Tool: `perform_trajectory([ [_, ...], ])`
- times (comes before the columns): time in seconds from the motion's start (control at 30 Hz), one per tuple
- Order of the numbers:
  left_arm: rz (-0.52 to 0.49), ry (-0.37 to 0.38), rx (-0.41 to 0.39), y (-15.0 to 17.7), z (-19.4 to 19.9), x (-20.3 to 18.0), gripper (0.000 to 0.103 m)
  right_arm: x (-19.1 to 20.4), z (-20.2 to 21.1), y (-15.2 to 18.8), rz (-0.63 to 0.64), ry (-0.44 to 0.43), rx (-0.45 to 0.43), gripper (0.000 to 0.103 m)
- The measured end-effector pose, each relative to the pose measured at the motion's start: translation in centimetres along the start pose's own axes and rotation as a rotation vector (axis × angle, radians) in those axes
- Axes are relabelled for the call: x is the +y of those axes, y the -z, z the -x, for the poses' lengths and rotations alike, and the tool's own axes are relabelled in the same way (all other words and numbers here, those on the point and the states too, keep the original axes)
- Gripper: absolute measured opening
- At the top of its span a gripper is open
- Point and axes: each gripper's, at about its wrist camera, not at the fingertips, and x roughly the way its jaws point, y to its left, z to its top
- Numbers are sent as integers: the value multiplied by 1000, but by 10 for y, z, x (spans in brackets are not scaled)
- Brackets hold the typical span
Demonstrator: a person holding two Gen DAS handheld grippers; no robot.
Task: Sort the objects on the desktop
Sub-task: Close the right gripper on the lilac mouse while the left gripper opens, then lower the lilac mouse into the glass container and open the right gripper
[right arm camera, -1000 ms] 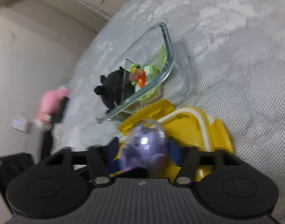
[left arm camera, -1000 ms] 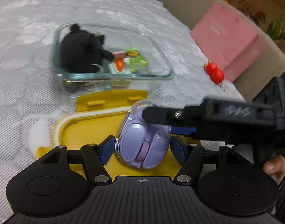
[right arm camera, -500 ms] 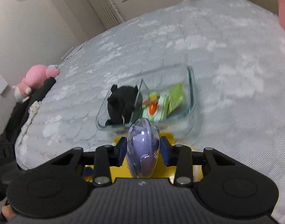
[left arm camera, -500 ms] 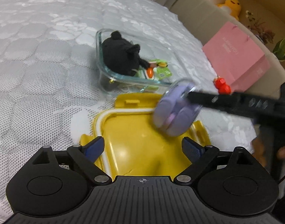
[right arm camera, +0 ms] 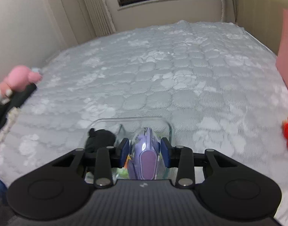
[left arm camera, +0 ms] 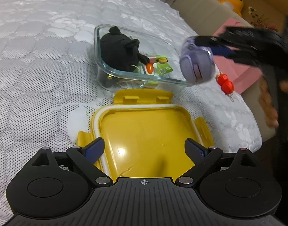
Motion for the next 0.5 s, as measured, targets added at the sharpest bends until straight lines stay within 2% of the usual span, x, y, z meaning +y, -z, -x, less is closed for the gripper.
perform_trajectory([
  [0.13, 27, 14, -12, -1, 4, 5, 97, 12, -40, -9, 54, 77, 74, 37],
  [0.2, 32, 17, -9, -1, 4, 8, 97, 16, -54, -6, 85, 115, 66, 37],
  [0.33, 33, 32, -3, 0, 5, 10, 97, 13, -70, -1, 59, 96, 74, 37],
  [0.5, 42, 25, -6, -1, 4, 9, 98, 14, -82, -1, 65, 93, 41, 37],
])
